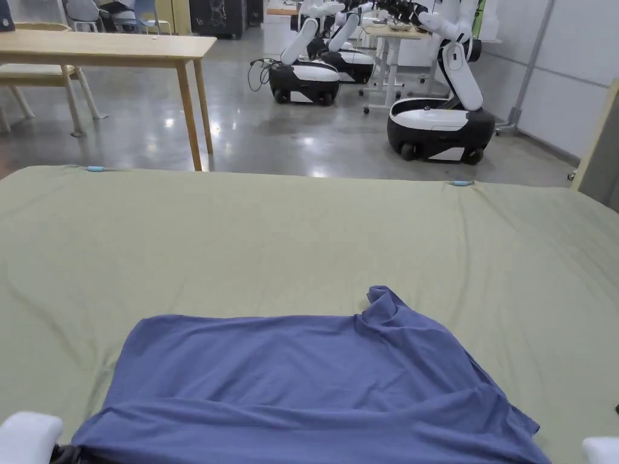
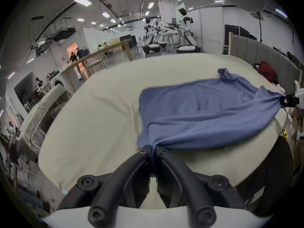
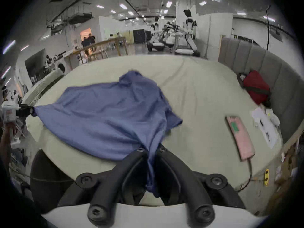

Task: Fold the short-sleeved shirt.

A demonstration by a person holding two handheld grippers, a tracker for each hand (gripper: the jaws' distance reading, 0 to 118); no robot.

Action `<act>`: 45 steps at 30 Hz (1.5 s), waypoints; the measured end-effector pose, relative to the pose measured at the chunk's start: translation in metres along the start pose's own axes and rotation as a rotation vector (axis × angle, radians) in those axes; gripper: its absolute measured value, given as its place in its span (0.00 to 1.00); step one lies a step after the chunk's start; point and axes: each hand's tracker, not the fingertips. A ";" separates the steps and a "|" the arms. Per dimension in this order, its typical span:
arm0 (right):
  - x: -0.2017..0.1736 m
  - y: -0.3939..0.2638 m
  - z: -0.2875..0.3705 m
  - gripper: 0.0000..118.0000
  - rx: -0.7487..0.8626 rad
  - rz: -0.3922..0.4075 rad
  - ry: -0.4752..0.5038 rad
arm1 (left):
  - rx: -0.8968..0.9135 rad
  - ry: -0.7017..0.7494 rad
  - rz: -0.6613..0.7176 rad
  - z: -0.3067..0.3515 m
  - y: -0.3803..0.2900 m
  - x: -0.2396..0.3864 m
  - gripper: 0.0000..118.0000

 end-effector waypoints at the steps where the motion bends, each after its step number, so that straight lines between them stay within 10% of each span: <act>1: 0.000 -0.007 -0.005 0.07 -0.016 -0.021 0.008 | 0.002 0.001 0.006 -0.004 -0.008 0.000 0.03; 3: 0.000 -0.012 -0.005 0.13 -0.003 -0.025 -0.001 | 0.017 0.018 0.001 -0.005 -0.014 0.002 0.12; 5: -0.004 -0.006 0.006 0.48 0.021 -0.020 -0.025 | 0.093 0.090 0.009 0.010 -0.011 0.004 0.57; 7: -0.014 0.006 0.020 0.58 0.076 0.021 -0.014 | 0.133 0.080 0.021 0.021 0.000 0.004 0.69; 8: -0.021 0.014 0.028 0.90 0.150 0.038 -0.018 | 0.252 0.072 0.015 0.036 0.010 0.006 1.00; 14: -0.066 0.067 0.037 0.99 0.380 0.033 0.011 | 0.319 0.052 0.063 0.027 0.053 0.032 0.99; 16: -0.074 0.077 0.029 0.92 0.385 0.023 0.033 | 0.319 0.050 0.076 0.003 0.055 0.029 0.98; 17: -0.079 0.081 0.023 0.64 0.383 0.021 0.027 | 0.309 0.041 0.080 -0.004 0.057 0.030 0.87; 19: -0.088 0.083 0.010 0.01 0.363 0.032 -0.018 | 0.269 0.035 0.074 -0.020 0.059 0.032 0.28; 20: -0.087 0.085 0.008 0.00 0.355 0.034 0.000 | 0.281 0.038 0.047 -0.011 0.066 0.045 0.00; 29: -0.079 0.093 -0.017 0.01 0.294 0.020 0.036 | 0.146 0.028 0.060 -0.093 0.107 0.010 0.04; 31: -0.076 0.097 -0.023 0.01 0.280 0.018 0.034 | 0.131 0.042 0.057 -0.122 0.128 -0.004 0.48; 32: -0.073 0.101 -0.027 0.00 0.273 0.017 0.032 | 0.111 0.059 0.045 -0.144 0.141 -0.016 0.96; 33: -0.071 0.104 -0.030 0.01 0.265 0.019 0.027 | 0.070 0.082 0.028 -0.164 0.152 -0.021 0.99; 42: -0.037 0.156 -0.091 0.01 0.153 0.030 -0.026 | -0.093 0.122 0.014 -0.229 0.203 -0.007 0.88; 45: -0.019 0.185 -0.128 0.01 0.084 0.020 -0.056 | -0.153 -0.015 0.053 -0.244 0.202 -0.011 0.31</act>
